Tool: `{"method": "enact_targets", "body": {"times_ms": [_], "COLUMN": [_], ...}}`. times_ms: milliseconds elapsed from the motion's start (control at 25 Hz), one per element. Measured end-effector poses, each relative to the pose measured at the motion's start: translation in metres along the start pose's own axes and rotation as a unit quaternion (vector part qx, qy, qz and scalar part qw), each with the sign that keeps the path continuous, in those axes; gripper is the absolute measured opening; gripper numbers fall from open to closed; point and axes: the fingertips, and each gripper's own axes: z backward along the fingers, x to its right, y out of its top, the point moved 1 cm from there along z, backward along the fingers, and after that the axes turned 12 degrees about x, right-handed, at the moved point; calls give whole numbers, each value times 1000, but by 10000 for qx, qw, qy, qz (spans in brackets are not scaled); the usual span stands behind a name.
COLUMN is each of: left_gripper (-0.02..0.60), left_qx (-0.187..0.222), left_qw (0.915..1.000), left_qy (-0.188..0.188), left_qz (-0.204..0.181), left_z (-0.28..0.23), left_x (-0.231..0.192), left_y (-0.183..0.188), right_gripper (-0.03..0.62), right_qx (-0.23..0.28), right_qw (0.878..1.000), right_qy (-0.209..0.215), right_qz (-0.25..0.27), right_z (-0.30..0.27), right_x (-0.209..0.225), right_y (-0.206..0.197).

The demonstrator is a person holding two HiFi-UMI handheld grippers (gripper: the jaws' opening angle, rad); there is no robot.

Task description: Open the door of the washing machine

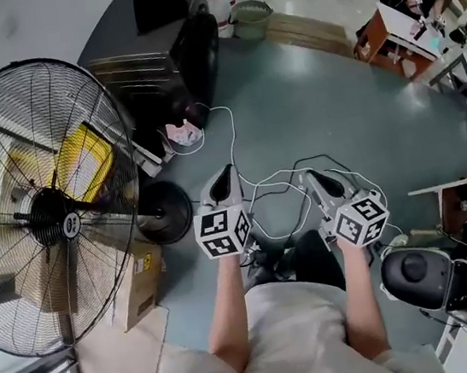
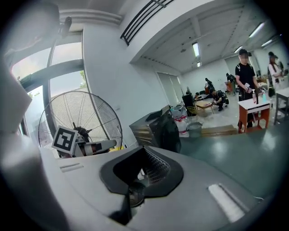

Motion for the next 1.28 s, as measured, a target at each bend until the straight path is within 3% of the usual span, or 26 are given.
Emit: {"method": "enact_targets", "body": {"times_ms": [240, 560, 880, 1000, 1120, 1280], "left_gripper": [57, 57, 57, 57, 57, 57], "left_qx": [-125, -34, 120, 40, -230, -155], "left_qw": [9998, 9983, 9963, 9985, 9974, 9983], "left_qy": [162, 535, 762, 507, 442, 449], "left_qz": [40, -234, -370, -203, -526, -336], "left_z": [-23, -84, -185, -212, -231, -250], "left_x": [-20, -47, -28, -9, -3, -8], "left_y": [-10, 15, 46, 41, 28, 24], "right_gripper": [2, 2, 2, 2, 2, 2], "right_qx": [-173, -413, -147, 309, 645, 615], "right_qw": [9998, 9984, 9989, 9977, 9924, 9927], "right_qy": [-46, -134, 339, 530, 745, 905], "right_qz": [-68, -366, -282, 280, 739, 515], "right_z": [-21, -100, -176, -190, -202, -223], "right_x": [25, 97, 173, 187, 190, 199], "right_y": [-1, 19, 83, 109, 127, 128]}}
